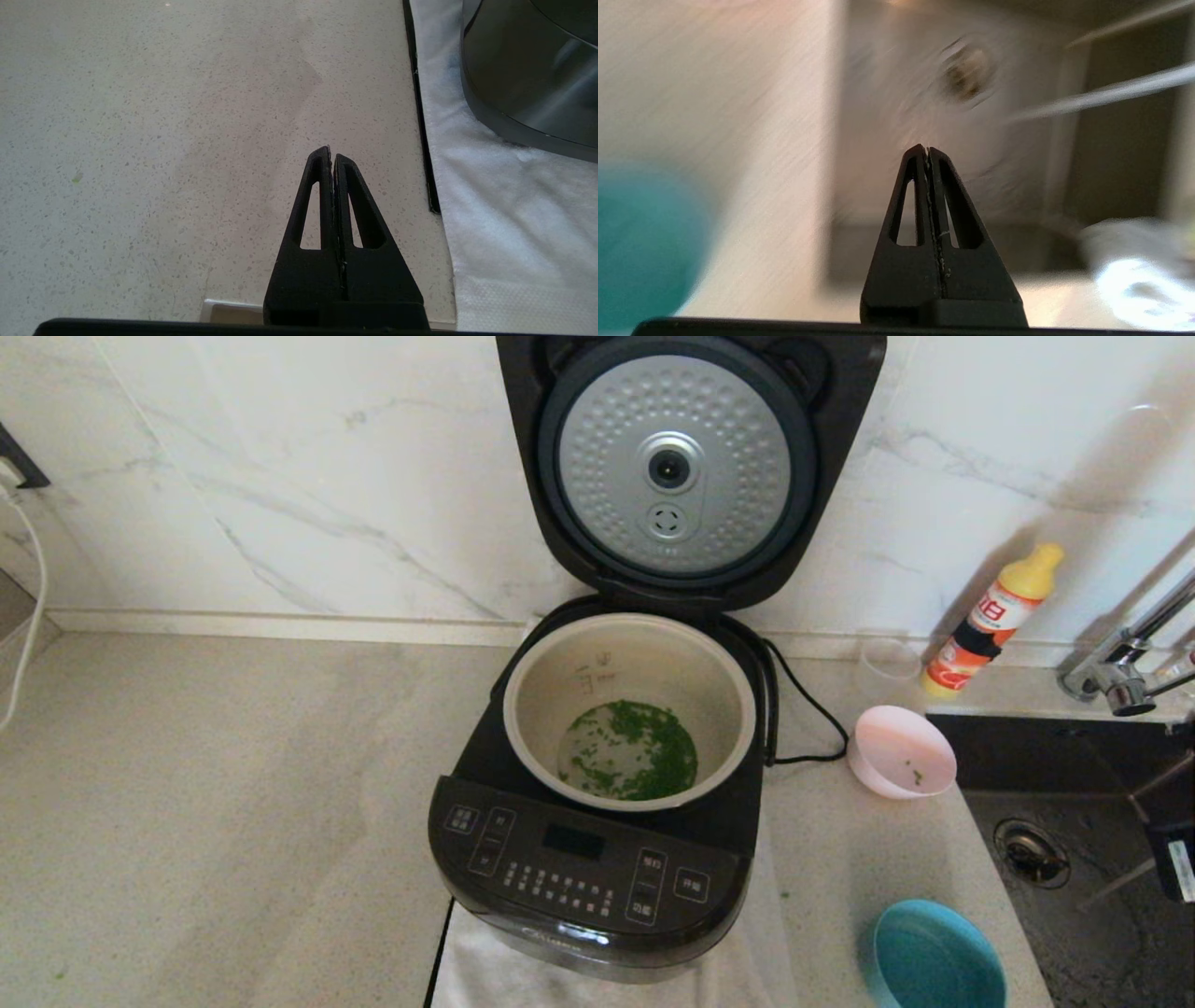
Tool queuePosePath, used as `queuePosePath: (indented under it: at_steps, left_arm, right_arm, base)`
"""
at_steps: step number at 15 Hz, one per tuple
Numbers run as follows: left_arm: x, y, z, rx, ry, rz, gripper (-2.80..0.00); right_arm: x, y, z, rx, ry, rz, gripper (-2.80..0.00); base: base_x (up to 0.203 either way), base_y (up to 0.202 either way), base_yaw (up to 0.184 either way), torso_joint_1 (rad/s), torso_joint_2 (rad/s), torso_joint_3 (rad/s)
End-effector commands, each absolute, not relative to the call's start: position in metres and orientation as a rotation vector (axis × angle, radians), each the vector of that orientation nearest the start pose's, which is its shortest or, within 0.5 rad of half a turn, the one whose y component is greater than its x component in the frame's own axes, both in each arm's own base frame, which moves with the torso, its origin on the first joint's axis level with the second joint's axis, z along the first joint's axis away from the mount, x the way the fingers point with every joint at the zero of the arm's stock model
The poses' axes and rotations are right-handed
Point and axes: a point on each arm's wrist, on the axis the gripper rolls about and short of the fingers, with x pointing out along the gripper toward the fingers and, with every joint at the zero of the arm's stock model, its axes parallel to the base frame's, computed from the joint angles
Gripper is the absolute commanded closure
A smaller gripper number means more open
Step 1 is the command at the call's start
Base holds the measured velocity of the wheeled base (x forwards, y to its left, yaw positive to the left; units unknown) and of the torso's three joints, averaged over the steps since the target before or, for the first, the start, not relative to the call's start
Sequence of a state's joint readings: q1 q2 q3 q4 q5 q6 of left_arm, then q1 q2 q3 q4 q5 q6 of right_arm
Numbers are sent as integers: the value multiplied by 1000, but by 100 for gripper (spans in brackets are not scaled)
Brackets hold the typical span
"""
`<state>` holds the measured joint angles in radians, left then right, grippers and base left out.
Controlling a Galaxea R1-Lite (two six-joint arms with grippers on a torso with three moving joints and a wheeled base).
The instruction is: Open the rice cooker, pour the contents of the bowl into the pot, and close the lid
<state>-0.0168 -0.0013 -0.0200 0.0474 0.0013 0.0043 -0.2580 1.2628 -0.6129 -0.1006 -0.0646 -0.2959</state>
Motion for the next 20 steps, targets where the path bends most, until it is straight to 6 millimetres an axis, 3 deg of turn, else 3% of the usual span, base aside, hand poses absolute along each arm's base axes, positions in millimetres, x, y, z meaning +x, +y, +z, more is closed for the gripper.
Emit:
queuePosePath:
  at_steps: [1,4,8,9,15,20]
  left_arm:
    - [-24,0,76,5,28,-15,0]
    - [-24,0,76,5,28,-15,0]
    - [-24,0,76,5,28,-15,0]
    - [-24,0,76,5,28,-15,0]
    - [-24,0,76,5,28,-15,0]
    - [-24,0,76,5,28,-15,0]
  right_arm:
    - [146,-32,188,-157,626,-139,0]
    - [129,-18,184,-98,696,-26,0]
    - [124,-17,165,-81,765,-19,0]
    - [120,-16,161,-74,776,-18,-280]
    - [110,-12,147,-26,812,52,-280]
    - [99,-8,121,-2,915,127,-280]
  base:
    - [0,0,0,0,0,0]
    - [0,0,0,0,0,0]
    - [0,0,0,0,0,0]
    - [0,0,0,0,0,0]
    - [0,0,0,0,0,0]
    - [0,0,0,0,0,0]
